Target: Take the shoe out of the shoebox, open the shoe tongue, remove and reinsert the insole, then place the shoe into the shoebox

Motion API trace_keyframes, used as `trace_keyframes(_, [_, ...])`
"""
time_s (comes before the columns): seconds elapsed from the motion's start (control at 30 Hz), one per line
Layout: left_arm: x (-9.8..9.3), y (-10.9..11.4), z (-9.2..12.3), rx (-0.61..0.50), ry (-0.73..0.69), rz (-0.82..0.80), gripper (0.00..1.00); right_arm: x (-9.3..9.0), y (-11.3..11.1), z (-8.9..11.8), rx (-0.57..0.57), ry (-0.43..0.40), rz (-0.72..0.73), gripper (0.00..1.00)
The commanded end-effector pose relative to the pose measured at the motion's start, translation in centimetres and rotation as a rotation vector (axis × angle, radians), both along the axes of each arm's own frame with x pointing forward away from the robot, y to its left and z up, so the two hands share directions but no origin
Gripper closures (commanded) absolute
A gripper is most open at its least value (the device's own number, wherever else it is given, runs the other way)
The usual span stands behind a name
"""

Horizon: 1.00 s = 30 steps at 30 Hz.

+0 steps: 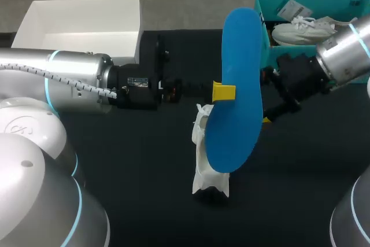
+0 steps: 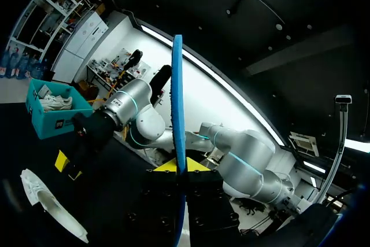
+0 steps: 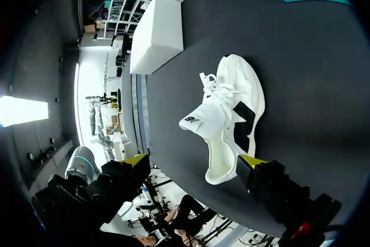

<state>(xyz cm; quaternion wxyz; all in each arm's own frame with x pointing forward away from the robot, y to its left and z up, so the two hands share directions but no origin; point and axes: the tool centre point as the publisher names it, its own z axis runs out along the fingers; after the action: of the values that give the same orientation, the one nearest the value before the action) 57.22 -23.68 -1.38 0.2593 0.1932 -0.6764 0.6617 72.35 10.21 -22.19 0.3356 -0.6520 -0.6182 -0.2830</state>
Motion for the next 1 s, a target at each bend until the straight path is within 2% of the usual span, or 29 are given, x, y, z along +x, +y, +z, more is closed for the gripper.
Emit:
trace_keyframes(0.03, [-0.7, -0.2, 0.2, 0.001, 0.001, 0.015, 1.0, -0.3, -2.2, 0.9, 0.232, 0.011, -0.096, 0.0])
trace_keyframes(0.13, [-0.7, -0.2, 0.2, 0.001, 0.001, 0.015, 1.0, 0.3, -3.4, 1.9, 0.285, 0.007, -0.129, 0.0])
trace_keyframes(0.37, [-0.7, -0.2, 0.2, 0.001, 0.001, 0.015, 1.0, 1.5, -6.2, 4.4, 0.343, -0.073, -0.219, 0.0])
trace_keyframes(0.6, [-0.7, -0.2, 0.2, 0.001, 0.001, 0.015, 1.0, 1.8, -7.3, 6.4, 0.366, -0.103, -0.226, 0.0])
trace_keyframes(0.77, [-0.7, -0.2, 0.2, 0.001, 0.001, 0.015, 1.0, 1.5, -7.4, 7.0, 0.383, -0.11, -0.215, 0.0])
trace_keyframes(1.0, [-0.7, -0.2, 0.2, 0.001, 0.001, 0.015, 1.0, 1.4, -8.0, 6.6, 0.468, -0.085, -0.232, 0.0])
